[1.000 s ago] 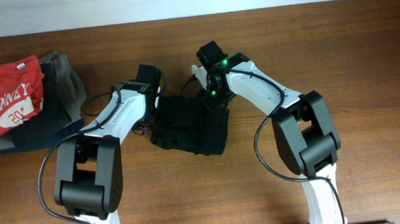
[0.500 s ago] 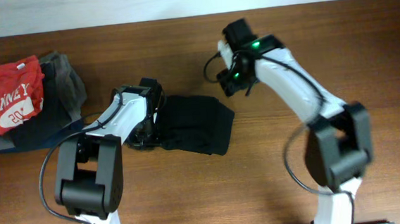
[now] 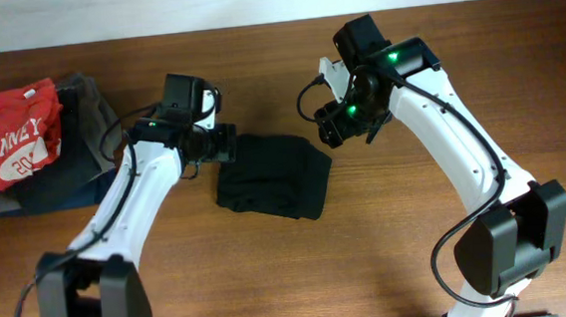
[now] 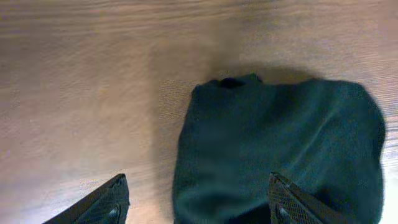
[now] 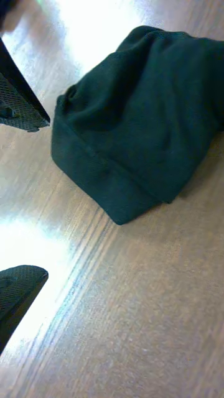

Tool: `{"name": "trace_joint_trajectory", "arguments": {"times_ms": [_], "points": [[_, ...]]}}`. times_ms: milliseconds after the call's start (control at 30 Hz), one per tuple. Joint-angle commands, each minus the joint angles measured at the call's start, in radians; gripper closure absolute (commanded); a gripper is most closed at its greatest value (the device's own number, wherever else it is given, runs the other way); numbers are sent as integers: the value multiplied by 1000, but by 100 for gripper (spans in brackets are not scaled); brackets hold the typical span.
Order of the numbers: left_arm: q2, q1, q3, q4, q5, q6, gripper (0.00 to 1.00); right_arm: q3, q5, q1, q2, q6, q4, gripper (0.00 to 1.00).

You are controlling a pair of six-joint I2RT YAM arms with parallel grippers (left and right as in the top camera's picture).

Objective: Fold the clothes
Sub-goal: 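Grasp the folded black shirt with the left gripper and place it on the left stack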

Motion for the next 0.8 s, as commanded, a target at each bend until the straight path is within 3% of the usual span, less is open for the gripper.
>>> {"name": "trace_joint_trajectory", "arguments": {"times_ms": [0, 367, 433, 467, 533, 600, 767], "points": [[105, 77, -3, 59, 210, 90, 28, -2, -19, 2, 2, -2, -16, 26], [368, 97, -3, 102, 551, 289, 29, -2, -19, 2, 2, -2, -24, 26], [385, 97, -3, 102, 599, 308, 55, -2, -19, 2, 2, -2, -24, 26], [385, 97, -3, 103, 598, 308, 77, -2, -19, 2, 2, -2, -24, 26], [380, 103, 6, 103, 596, 308, 93, -2, -19, 2, 2, -2, -25, 26], [351, 129, 51, 65, 587, 308, 99, -2, -19, 2, 2, -2, -26, 26], [285, 229, 288, -190, 552, 307, 100, -2, 13, 2, 2, -2, -38, 26]]}}
